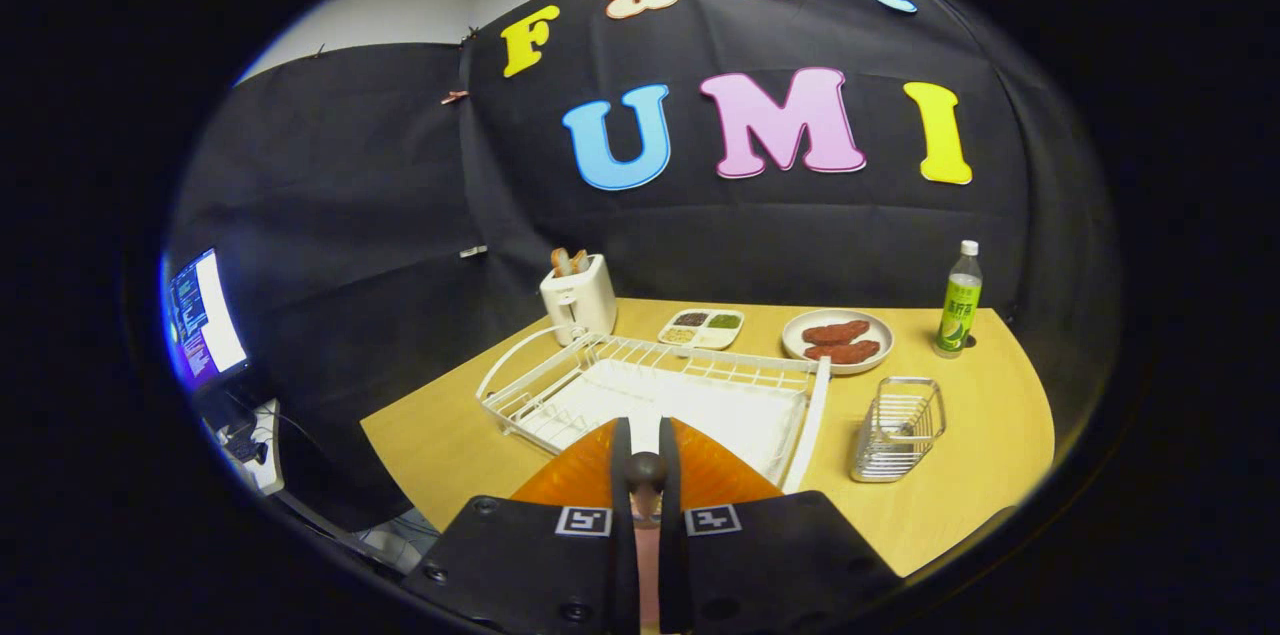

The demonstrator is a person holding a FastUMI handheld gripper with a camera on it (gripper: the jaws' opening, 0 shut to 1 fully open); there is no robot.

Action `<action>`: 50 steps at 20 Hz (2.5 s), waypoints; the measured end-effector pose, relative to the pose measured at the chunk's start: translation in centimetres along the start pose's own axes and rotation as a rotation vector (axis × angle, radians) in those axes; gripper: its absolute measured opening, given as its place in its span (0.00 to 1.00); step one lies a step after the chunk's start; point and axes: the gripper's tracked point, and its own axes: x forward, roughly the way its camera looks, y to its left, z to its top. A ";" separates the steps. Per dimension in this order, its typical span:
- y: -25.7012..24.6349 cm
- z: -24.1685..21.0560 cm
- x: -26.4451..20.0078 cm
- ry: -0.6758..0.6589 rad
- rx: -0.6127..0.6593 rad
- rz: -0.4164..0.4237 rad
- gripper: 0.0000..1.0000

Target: Take the plate from the dish rack, then take the spoon from the basket and place it into the plate.

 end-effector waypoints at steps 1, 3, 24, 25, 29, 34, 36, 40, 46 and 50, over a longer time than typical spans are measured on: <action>0.8 -0.8 0.5 0.006 -0.005 0.020 0.12; 1.9 -2.1 1.4 0.014 -0.003 0.057 0.12; 0.1 -6.1 2.9 0.130 -0.022 0.087 0.76; -0.3 -5.5 2.5 0.122 -0.025 0.077 0.95; -3.0 -1.9 0.9 0.063 -0.031 -0.022 0.98; -8.4 3.5 -2.7 -0.043 -0.065 -0.200 0.98; -10.7 5.1 -4.7 -0.079 -0.057 -0.278 0.98; -14.1 8.6 -10.1 -0.176 -0.094 -0.448 0.98; -12.7 9.3 -15.7 -0.234 -0.049 -0.571 0.98; -11.2 8.7 -16.8 -0.255 -0.019 -0.614 0.98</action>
